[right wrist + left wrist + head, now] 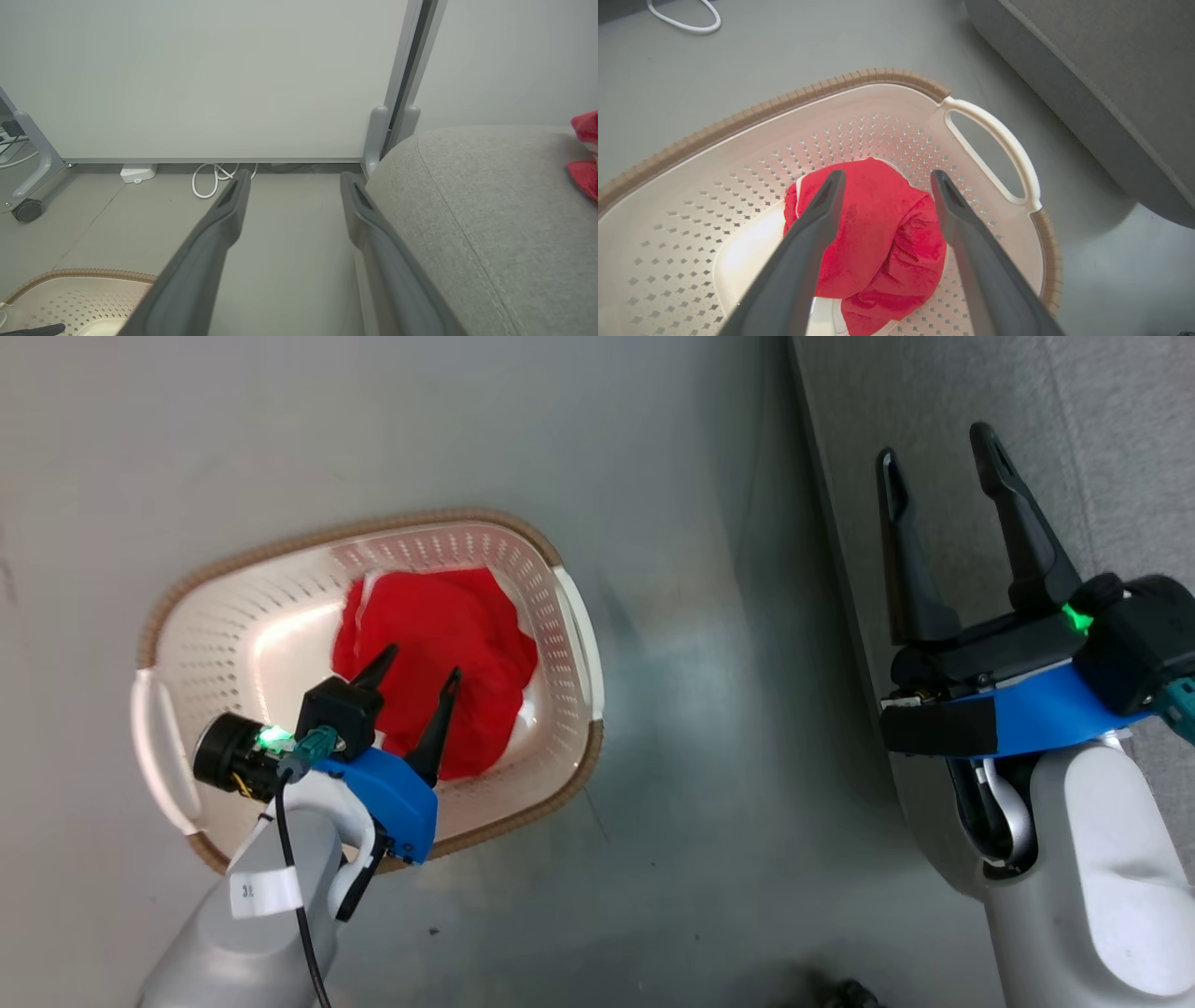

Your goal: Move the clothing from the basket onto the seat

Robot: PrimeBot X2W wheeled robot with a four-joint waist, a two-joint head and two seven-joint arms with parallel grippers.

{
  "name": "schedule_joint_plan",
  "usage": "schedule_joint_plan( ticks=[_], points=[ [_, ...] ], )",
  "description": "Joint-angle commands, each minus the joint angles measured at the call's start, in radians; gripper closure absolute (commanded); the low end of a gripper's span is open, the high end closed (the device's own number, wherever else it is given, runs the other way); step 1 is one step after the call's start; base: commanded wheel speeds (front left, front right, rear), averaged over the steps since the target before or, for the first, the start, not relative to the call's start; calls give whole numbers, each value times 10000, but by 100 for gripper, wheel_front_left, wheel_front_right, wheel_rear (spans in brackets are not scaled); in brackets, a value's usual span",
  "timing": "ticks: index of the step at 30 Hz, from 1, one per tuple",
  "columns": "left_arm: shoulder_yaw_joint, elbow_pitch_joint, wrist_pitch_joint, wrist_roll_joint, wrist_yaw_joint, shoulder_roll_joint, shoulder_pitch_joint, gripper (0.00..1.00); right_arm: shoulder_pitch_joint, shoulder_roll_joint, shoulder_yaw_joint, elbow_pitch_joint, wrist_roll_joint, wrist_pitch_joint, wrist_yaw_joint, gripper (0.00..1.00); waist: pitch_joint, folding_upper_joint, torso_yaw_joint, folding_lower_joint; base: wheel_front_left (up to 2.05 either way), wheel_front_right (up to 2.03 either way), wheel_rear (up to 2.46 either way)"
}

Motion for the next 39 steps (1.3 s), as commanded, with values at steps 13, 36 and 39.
schedule_joint_plan(
  ticks=[13,36,39],
  points=[
    [-1513,1554,-10,-575,0,555,-1899,0,-344,18,455,-166,411,-431,1,0,2415,0,-825,-4,0,0,0],
    [-994,2911,-172,-528,789,-150,-3042,100,386,19,370,-771,416,-195,1,0,2481,0,-713,-4,0,0,0],
    [-946,2946,-173,-522,729,-148,-3007,100,390,19,364,-755,427,-190,1,0,2473,0,-700,-4,0,0,0]
  ],
)
